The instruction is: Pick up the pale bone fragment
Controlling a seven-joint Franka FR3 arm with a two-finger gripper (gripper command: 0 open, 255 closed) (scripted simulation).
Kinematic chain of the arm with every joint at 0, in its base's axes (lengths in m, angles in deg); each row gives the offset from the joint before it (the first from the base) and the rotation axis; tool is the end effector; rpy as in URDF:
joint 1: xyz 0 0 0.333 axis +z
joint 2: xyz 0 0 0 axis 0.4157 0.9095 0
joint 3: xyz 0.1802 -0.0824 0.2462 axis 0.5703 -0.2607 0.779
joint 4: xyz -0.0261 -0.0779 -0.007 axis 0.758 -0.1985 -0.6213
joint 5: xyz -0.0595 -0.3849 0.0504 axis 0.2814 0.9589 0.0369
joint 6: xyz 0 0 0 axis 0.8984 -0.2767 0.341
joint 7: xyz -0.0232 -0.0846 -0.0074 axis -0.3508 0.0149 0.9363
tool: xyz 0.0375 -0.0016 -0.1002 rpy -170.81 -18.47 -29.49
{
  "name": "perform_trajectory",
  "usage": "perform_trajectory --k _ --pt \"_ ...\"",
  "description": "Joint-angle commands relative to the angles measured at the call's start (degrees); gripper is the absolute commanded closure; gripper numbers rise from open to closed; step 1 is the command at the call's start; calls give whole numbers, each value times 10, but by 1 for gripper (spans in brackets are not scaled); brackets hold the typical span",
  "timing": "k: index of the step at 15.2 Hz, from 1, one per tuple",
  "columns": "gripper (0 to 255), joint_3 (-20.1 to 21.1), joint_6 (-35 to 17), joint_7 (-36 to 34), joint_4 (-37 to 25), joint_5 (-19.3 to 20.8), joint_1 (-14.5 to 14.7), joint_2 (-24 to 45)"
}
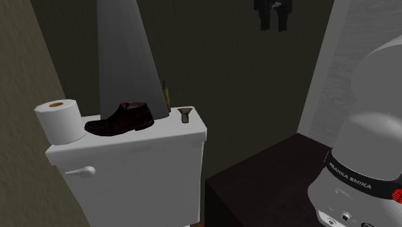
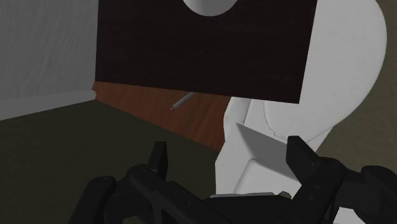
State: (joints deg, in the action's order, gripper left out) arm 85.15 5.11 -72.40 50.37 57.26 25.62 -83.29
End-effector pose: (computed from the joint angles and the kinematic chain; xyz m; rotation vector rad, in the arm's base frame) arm 0.2910 0.0263 0.5609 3.1084 0.2397 -0.2851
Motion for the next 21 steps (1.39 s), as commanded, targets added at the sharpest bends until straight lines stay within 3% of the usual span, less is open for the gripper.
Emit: perform_trajectory --k 1,13,21 --pt "0 0 0 0 0 0 0 0" --pt "0 109 -264 -192 82 -77 -11 123" --pt "0 178 -440 -328 60 -67 -35 282"
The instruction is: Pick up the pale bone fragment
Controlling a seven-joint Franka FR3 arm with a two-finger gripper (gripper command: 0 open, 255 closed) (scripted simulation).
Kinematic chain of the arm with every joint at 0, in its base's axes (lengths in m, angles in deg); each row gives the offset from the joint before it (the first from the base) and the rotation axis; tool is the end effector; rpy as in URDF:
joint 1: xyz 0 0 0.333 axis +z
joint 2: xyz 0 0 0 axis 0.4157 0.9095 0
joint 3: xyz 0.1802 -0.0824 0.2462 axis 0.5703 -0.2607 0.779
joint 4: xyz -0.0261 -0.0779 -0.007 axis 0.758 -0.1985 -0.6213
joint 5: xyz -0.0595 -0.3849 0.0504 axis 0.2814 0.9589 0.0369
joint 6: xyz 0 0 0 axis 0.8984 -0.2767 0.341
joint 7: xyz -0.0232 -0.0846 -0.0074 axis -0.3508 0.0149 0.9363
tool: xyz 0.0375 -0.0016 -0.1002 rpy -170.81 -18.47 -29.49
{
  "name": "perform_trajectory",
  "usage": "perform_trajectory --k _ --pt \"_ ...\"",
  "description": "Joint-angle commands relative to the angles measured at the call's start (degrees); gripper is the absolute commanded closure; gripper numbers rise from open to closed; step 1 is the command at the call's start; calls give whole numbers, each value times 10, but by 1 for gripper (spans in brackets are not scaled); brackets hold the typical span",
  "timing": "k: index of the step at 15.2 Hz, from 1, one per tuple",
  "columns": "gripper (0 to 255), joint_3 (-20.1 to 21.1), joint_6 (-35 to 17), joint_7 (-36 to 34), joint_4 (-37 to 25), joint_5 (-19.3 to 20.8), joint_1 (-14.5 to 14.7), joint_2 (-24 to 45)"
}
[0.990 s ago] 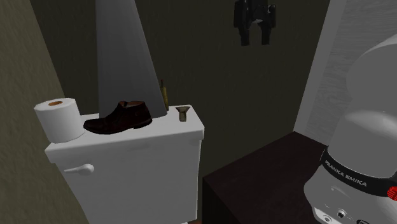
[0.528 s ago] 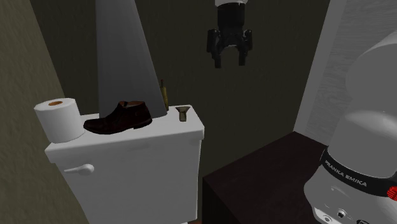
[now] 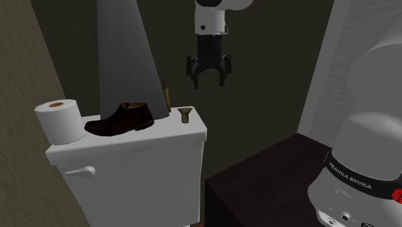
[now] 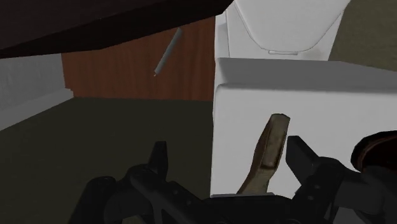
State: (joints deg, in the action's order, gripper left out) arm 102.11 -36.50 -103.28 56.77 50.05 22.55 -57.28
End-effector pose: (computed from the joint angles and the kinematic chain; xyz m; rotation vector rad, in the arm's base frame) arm 0.4056 0.1358 0.3901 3.1199 -0.3564 -0.0570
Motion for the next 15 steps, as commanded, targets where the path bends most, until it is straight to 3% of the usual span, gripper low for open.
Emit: perform_trajectory --k 1,6,11,15 --pt "0 15 -44 -39 -11 12 -8 45" --pt "0 41 -130 -151 -60 76 -26 165" --pt "0 31 -188 -275 -131 171 -18 286" --pt "0 23 -208 -286 -128 186 -12 305"
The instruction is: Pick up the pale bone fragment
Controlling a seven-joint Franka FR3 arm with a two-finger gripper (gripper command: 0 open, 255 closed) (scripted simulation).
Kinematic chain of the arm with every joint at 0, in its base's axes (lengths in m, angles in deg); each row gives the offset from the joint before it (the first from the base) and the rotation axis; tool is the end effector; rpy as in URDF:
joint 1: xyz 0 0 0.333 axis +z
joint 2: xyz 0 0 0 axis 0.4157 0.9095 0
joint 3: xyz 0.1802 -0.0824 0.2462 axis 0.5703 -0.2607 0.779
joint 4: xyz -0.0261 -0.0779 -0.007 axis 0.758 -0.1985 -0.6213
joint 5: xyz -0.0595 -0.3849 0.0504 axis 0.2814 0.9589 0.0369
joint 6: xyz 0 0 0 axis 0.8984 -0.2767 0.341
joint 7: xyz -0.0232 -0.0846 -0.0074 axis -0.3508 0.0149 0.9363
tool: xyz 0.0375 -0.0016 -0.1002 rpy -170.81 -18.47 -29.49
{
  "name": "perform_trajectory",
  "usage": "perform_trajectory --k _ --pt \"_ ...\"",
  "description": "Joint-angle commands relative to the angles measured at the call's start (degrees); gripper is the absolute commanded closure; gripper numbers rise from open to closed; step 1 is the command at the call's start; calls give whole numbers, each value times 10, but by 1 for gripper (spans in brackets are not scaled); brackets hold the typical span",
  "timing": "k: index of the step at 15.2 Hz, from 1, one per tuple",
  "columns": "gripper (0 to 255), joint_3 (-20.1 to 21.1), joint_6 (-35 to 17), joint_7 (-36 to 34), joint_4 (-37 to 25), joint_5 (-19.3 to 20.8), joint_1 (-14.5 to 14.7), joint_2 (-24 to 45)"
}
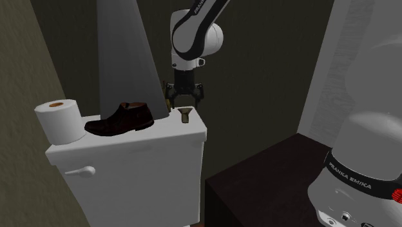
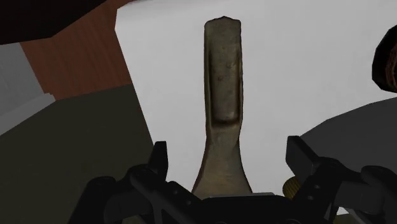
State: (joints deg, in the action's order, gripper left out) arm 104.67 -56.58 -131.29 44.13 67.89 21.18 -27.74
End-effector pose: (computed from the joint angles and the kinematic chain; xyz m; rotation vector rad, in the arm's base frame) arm 0.5068 0.1764 0.2807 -3.0449 0.7314 -0.0936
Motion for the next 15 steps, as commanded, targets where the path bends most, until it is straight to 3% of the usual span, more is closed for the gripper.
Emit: perform_trajectory --k 1,6,7,15 --pt "0 -5 -14 -9 -1 13 3 16" --pt "0 -13 -38 -23 1 32 9 40" --pt "255 -13 -38 -24 0 32 9 41" --pt "255 -13 -37 -24 0 32 9 41"
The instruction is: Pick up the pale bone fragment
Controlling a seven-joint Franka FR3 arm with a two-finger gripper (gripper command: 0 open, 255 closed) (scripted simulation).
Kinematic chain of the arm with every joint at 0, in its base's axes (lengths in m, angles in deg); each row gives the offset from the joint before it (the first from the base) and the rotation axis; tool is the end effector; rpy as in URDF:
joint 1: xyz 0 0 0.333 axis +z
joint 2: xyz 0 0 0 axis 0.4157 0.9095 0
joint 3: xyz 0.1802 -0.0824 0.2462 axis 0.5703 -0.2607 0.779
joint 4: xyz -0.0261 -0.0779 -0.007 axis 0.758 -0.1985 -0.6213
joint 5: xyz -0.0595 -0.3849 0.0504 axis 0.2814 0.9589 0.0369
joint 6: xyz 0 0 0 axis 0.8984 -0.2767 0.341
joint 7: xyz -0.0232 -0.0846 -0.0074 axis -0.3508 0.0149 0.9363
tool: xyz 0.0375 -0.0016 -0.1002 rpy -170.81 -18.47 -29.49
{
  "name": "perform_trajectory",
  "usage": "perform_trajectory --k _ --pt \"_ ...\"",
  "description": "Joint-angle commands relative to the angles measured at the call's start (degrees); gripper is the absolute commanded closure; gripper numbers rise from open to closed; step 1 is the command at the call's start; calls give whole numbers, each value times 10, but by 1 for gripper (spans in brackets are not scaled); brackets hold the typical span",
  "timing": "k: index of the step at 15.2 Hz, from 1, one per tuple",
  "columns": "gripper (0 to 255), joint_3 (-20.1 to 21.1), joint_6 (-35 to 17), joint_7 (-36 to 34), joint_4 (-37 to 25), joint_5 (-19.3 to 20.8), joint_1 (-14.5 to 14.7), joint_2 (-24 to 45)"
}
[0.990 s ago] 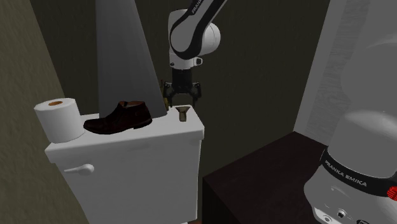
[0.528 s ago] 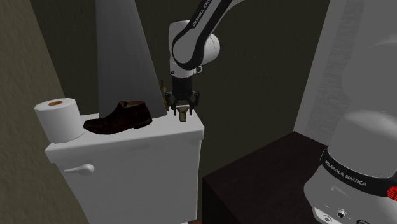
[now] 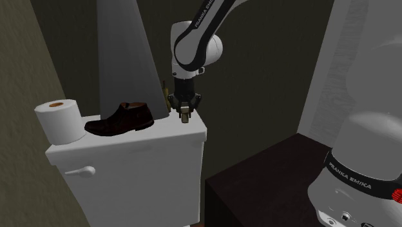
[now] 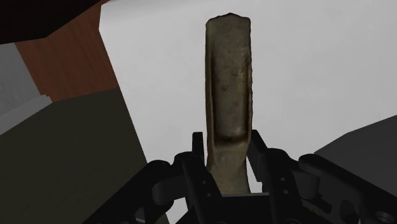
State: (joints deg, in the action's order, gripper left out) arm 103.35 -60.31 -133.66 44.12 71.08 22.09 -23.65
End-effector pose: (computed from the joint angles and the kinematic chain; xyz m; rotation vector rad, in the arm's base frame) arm 0.5087 0.1768 0.2502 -3.0443 0.7336 -0.0949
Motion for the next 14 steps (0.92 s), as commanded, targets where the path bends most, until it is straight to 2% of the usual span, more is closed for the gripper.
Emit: perform_trajectory --k 1,14 --pt "255 0 0 0 1 0 0 -1" --pt "255 23 88 46 -14 -63 -16 -82"
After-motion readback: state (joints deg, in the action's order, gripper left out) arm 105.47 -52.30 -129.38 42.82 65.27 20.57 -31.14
